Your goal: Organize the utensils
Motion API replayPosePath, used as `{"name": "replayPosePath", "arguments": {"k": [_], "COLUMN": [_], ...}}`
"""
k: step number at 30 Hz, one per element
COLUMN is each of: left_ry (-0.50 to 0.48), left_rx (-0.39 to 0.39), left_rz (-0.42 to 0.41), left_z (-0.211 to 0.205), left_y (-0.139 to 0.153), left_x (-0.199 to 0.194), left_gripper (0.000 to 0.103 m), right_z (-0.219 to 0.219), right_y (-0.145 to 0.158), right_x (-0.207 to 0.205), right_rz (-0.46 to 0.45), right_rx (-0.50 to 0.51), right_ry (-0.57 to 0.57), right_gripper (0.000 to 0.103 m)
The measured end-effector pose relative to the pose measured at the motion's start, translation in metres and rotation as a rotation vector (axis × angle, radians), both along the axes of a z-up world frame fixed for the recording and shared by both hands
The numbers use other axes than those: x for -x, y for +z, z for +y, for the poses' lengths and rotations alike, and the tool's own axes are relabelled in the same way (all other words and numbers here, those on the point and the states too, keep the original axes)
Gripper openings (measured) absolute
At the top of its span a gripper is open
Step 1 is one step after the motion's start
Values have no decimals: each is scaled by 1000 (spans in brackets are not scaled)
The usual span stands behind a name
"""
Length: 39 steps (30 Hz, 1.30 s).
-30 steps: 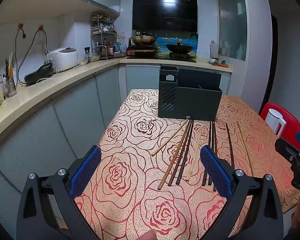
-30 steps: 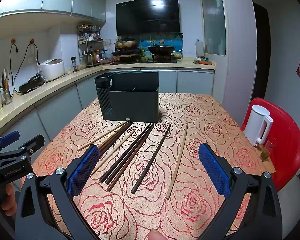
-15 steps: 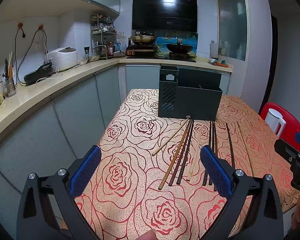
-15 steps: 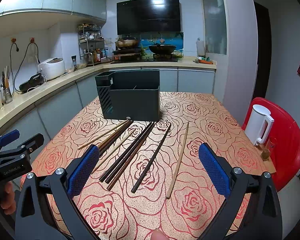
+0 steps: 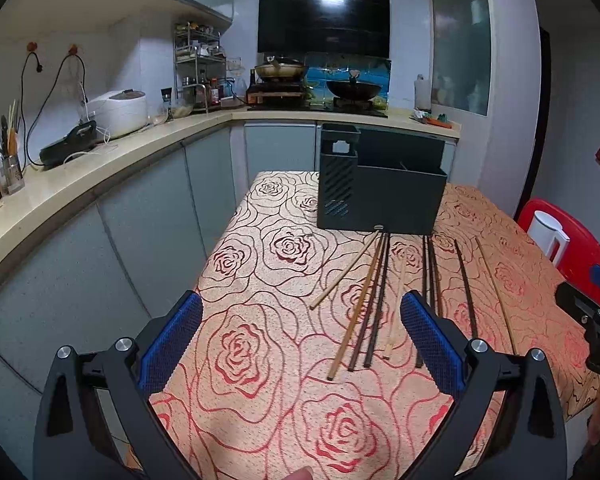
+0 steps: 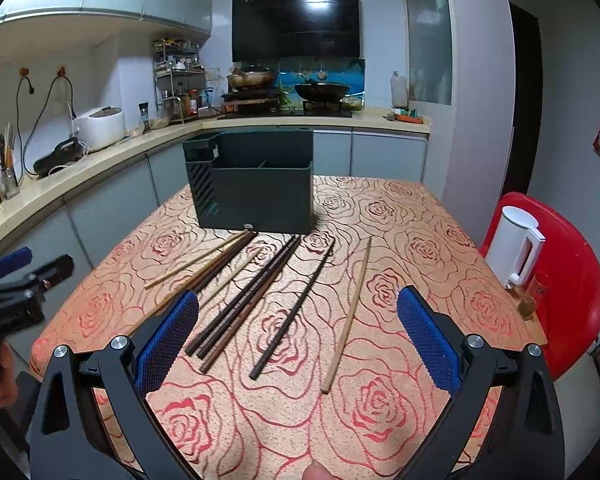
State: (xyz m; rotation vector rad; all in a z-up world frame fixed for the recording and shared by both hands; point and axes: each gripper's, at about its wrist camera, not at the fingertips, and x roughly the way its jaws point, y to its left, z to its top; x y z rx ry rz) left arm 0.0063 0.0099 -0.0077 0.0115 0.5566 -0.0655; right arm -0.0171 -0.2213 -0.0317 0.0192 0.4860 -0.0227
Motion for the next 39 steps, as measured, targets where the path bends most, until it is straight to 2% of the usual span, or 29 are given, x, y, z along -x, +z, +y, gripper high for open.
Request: {"name": "replayPosePath", "arguments": {"k": [4,9,14,16,21,27,30,32,35,39], "left_ry": [-45,-139,-174,-194,-281,-355,-384,-410,-427,-435], "left_rx": [11,-14,-13,-13,-81,-129,-133,-112,-101,-112], "left_rz": [44,81,126,139,183,220,245,284,328,323], "left_z": [14,21,29,30,13,-3,-8,-8,-8,-13], "left_y": [-5,-11,-27,-36,-61,-81,-87,-91,-97,-96], "left_x": [-15,-35,-67,-76,-94,-111,-117,-122,-128,-131], "left_gripper": [96,96,95,90,64,39,31,26,26,25], "right_z": [-10,-20,-25,-25,-29,-39,-41,-42,-43,-44], "right_y": [-4,-11,-16,-20,-30,-35,-37,-37,-38,-40], "right_x": [-3,-8,-15,-18,-26,-32,-31,-32,-34,-35], "right_rz": [14,35,47,56,77,74,66,62,60,68], "right_rx": [-4,-12,-9,-9,-22,-48,-46,-43,-46,-47], "right_ry": [-17,-31,-30,-28,-17,-7,-9,-10,-7,-5], "right_gripper": [96,96,96,96,96,96,96,96,96,96]}}
